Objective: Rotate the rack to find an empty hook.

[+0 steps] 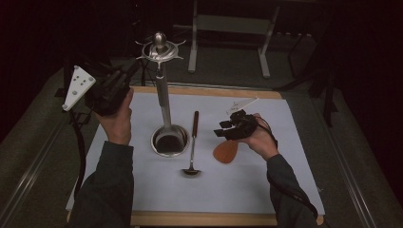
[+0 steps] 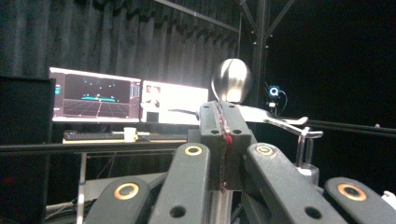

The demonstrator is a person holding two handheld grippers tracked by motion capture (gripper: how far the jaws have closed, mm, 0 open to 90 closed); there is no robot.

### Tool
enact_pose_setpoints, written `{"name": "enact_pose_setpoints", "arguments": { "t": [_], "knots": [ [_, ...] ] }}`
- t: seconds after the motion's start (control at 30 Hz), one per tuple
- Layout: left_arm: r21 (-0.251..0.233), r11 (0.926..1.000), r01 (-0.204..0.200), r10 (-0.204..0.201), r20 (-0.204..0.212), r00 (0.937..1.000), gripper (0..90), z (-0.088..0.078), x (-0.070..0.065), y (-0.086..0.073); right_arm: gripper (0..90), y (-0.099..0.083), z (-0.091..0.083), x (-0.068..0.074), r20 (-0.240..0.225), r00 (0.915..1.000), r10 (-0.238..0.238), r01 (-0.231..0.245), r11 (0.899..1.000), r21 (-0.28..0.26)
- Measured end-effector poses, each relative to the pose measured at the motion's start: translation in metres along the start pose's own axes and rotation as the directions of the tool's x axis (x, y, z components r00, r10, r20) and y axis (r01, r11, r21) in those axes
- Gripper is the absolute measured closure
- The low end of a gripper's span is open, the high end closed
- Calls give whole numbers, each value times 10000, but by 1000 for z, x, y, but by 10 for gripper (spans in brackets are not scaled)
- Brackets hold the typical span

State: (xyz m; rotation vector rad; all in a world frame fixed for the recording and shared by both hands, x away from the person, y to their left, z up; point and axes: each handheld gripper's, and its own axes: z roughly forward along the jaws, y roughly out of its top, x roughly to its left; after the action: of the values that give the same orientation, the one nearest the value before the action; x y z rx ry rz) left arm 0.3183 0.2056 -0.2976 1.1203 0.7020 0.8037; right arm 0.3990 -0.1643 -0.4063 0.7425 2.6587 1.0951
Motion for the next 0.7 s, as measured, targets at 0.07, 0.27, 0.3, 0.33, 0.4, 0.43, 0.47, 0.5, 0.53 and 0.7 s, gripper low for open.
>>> {"name": "enact_pose_setpoints", "arguments": {
  "t": [0.07,0.27,0.3,0.33,0.4,0.43,0.47,0.5,0.53,0.7],
  "knots": [
    [18,10000,68,-68,-50,10000,899,2,3,0,564,-1,-1,0,3,10000,16,-16,10000,-15],
    [115,9998,132,-130,-204,9997,899,7,10,1,565,-2,-2,-2,23,10000,63,-63,10000,6],
    [145,9998,113,-110,-214,9997,899,7,11,1,564,-3,-2,-2,30,10000,43,-43,10000,5],
    [150,9998,142,-139,-237,9996,899,8,11,1,564,-3,-2,-2,25,10000,58,-58,10000,10],
    [172,9997,163,-158,-285,9995,899,9,12,1,564,-3,-2,-2,20,10000,53,-53,10000,0],
    [174,9997,153,-148,-287,9995,899,9,12,1,565,-3,-2,-2,20,10000,72,-72,10000,-5],
    [233,9997,88,-81,-285,9996,899,9,12,1,564,-3,-1,-2,16,10000,74,-74,10000,-4],
    [296,9995,61,-52,-293,9996,898,8,12,1,564,-3,-1,-2,14,10000,75,-75,10000,-1],
    [377,9993,31,-20,-303,9995,898,8,12,0,564,-3,-1,-2,15,10000,71,-71,10000,6],
    [630,9979,132,-109,-369,9993,883,2,16,-11,564,-3,-1,-2,15,10000,67,-67,10000,8]
  ]
}}
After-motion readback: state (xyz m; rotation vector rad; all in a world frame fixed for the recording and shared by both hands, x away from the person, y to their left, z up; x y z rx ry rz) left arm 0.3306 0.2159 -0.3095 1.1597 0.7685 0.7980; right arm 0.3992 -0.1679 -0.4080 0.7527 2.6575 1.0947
